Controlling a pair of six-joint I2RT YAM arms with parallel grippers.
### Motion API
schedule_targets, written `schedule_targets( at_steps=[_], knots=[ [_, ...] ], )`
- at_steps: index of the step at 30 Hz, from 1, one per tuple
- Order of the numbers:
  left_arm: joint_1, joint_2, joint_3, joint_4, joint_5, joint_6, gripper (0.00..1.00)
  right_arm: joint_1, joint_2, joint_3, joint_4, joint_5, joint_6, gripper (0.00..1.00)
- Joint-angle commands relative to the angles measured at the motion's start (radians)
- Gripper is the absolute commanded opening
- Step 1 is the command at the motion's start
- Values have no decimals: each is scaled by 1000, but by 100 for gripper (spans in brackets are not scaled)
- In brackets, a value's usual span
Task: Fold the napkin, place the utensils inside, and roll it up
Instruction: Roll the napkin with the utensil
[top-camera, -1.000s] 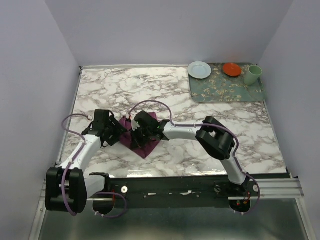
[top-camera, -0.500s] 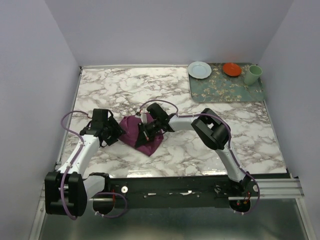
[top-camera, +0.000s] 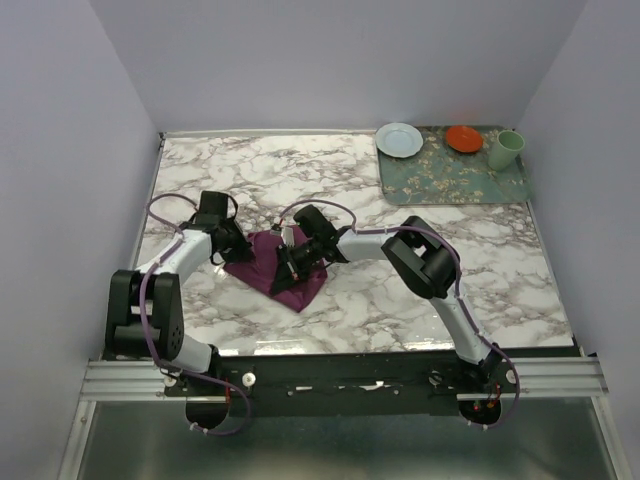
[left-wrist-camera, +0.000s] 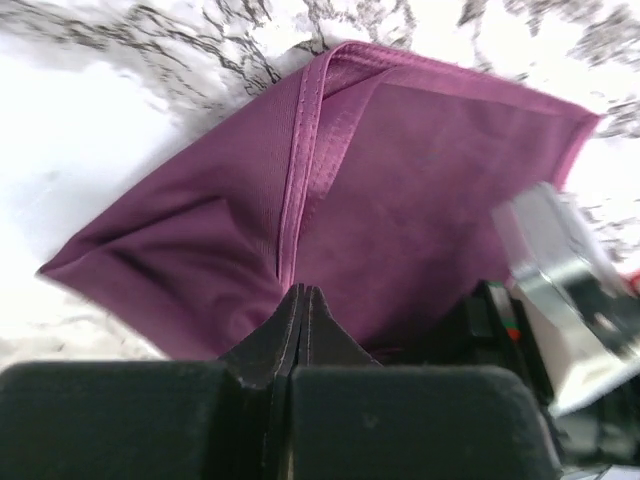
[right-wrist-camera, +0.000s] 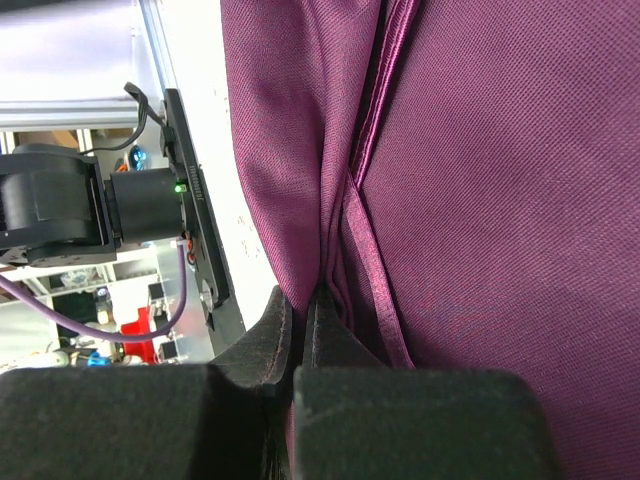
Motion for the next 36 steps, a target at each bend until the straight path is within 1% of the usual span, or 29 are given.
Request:
schedule_targets(
  at_steps=[1, 2, 5, 6, 7, 11, 16, 19, 20, 22, 24, 27, 32, 36],
  knots=[
    [-20, 87, 12, -2, 28, 77, 0, -6, 55, -13, -69, 72, -16, 1],
    [-20, 95, 11, -9, 20, 82, 0, -4, 54, -15, -70, 72, -16, 1],
    [-20, 125, 12, -74, -96, 91, 0, -6, 54, -14, -72, 78, -21, 0],
    [-17, 138, 27, -120, -176, 91, 0, -7, 52, -15, -72, 78, -19, 0],
    [-16, 165, 38, -136, -208, 93, 0, -7, 51, -17, -74, 80, -22, 0],
    [-14, 184, 70, -122, -264, 123, 0, -7, 52, -17, -83, 95, -33, 1],
    [-13, 207, 123, -88, -273, 180, 0, -9, 46, -18, -93, 97, -39, 1],
    [-13, 219, 153, -76, -230, 212, 0, -9, 46, -10, -103, 101, -47, 1],
    [-14, 202, 153, -67, -198, 215, 0, -9, 45, -7, -109, 103, -47, 1],
    [-17, 169, 138, -39, -186, 211, 2, -10, 45, -3, -113, 106, -51, 1],
    [-17, 130, 143, -47, -187, 218, 6, -9, 45, -1, -120, 112, -54, 1],
    [-16, 118, 162, -71, -212, 231, 7, -9, 49, 0, -123, 109, -57, 0],
    [-14, 170, 152, -84, -227, 221, 7, -10, 51, 3, -127, 110, -60, 0],
    [-11, 220, 121, -91, -232, 206, 3, -10, 40, -1, -129, 118, -62, 1]
  ],
)
